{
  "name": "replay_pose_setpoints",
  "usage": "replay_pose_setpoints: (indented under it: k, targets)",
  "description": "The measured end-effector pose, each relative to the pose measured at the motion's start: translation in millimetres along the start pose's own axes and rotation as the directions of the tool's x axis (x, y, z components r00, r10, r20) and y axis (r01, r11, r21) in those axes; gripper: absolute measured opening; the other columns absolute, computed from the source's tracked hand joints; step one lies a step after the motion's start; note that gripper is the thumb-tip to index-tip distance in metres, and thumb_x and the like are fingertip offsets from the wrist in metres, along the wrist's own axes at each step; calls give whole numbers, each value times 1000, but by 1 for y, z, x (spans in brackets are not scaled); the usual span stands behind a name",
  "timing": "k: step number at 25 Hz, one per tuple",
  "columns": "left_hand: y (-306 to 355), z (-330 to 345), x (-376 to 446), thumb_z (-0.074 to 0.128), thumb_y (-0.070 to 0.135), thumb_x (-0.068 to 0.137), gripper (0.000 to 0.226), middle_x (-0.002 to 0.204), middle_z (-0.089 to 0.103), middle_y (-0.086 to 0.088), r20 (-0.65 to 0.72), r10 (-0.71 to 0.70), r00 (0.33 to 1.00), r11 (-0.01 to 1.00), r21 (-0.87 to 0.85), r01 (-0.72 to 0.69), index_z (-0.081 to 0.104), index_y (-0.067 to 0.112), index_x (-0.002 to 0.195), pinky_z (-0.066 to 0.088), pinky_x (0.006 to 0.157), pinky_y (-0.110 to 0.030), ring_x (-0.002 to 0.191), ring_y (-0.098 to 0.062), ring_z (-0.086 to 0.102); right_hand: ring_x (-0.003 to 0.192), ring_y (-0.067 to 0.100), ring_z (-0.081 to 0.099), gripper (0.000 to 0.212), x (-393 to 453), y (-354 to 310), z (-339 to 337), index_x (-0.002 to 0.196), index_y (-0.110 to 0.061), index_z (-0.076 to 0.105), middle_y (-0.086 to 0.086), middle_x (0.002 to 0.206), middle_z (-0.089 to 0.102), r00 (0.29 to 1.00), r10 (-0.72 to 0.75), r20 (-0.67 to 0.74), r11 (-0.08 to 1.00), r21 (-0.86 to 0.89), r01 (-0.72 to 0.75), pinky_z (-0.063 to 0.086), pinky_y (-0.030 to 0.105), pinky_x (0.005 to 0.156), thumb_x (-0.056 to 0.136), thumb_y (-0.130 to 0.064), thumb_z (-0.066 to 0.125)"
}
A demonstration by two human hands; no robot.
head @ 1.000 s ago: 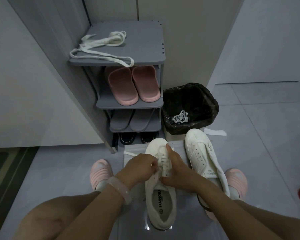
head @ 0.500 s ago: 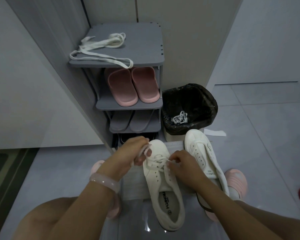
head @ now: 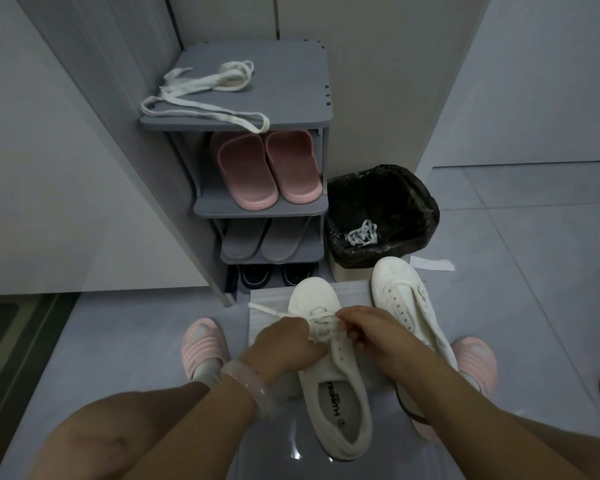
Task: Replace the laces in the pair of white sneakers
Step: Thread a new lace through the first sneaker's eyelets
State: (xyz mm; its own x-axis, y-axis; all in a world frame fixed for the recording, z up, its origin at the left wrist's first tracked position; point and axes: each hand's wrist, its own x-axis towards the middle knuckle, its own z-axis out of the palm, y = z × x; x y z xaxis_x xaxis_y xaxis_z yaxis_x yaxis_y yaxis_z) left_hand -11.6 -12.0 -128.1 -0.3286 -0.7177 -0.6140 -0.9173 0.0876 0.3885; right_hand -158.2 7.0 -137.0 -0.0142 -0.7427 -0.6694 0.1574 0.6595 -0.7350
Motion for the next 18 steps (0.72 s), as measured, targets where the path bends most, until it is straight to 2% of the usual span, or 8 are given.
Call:
replay_pose_setpoints:
  k: [2, 4, 7, 9, 11, 13, 15, 18]
  targets:
    - [1, 1, 0, 49, 30, 90, 32, 111, 60, -14, -64, 15, 998, 1000, 19, -14, 58, 2, 102, 41, 75, -29, 102, -27, 57, 61, 10, 47, 13, 1, -2, -1, 81, -12, 64, -1, 68, 62, 1000, -1, 16, 997, -73, 2, 37, 19, 52, 90, -10, 54]
    - [5, 3, -2, 47, 27, 92, 30, 110, 58, -15, -143, 40, 989, 998, 63, -31, 56, 0, 101, 38, 72, -28, 101, -28, 56, 67, 9, 50, 7, 1, 0, 1, 89, -16, 58, -2, 76, 60, 996, -87, -13, 934, -350, 77, 38, 20, 58, 90, -22, 56]
    - [1, 1, -2, 45, 26, 91, 25, 106, 55, -13, -246, 72, 967, 993, 111, -46, 53, 4, 100, 33, 69, -27, 100, -27, 55, 66, 5, 48, 21, -1, 10, 8, 95, -18, 46, -7, 73, 51, 963, -261, 70, 682, -692, 236, 35, 16, 56, 86, -28, 62]
    - [-3, 0, 1, 48, 25, 90, 19, 100, 55, -12, -236, 109, 966, 989, 121, -82, 52, 7, 95, 33, 68, -27, 97, -27, 56, 64, 3, 43, 20, -1, 16, 13, 94, -19, 44, -9, 71, 45, 914, -391, 111, 522, -791, 319, 32, 13, 54, 85, -24, 62]
    - [-6, 1, 2, 49, 25, 88, 16, 100, 56, -12, -197, 128, 972, 987, 125, -105, 49, 9, 91, 34, 68, -27, 95, -26, 56, 68, 8, 43, 11, 0, 17, 14, 86, -18, 50, -8, 74, 44, 858, -506, 86, 442, -828, 344, 31, 12, 55, 87, -22, 60]
    - [-5, 1, 3, 50, 25, 88, 14, 99, 55, -11, -182, 131, 975, 987, 120, -110, 45, 11, 88, 34, 67, -28, 95, -27, 55, 73, 9, 46, 9, 4, 14, 12, 79, -16, 60, -6, 76, 48, 878, -478, 23, 580, -743, 335, 32, 10, 60, 87, -19, 60]
    - [-7, 1, 5, 50, 26, 87, 19, 105, 56, -12, -181, 129, 975, 988, 111, -110, 49, 9, 95, 34, 68, -27, 97, -27, 55, 67, 9, 49, 18, 4, 8, 8, 73, -14, 61, -5, 70, 54, 959, -282, 5, 855, -453, 253, 38, 17, 64, 90, -17, 58]
    - [-11, 1, 8, 50, 26, 88, 24, 110, 57, -13, -159, 118, 980, 991, 76, -107, 51, 6, 101, 34, 69, -26, 99, -26, 54, 57, 11, 45, 21, 1, 6, 1, 75, -12, 58, 1, 64, 56, 999, -46, 22, 992, -116, 48, 38, 21, 55, 94, -11, 48]
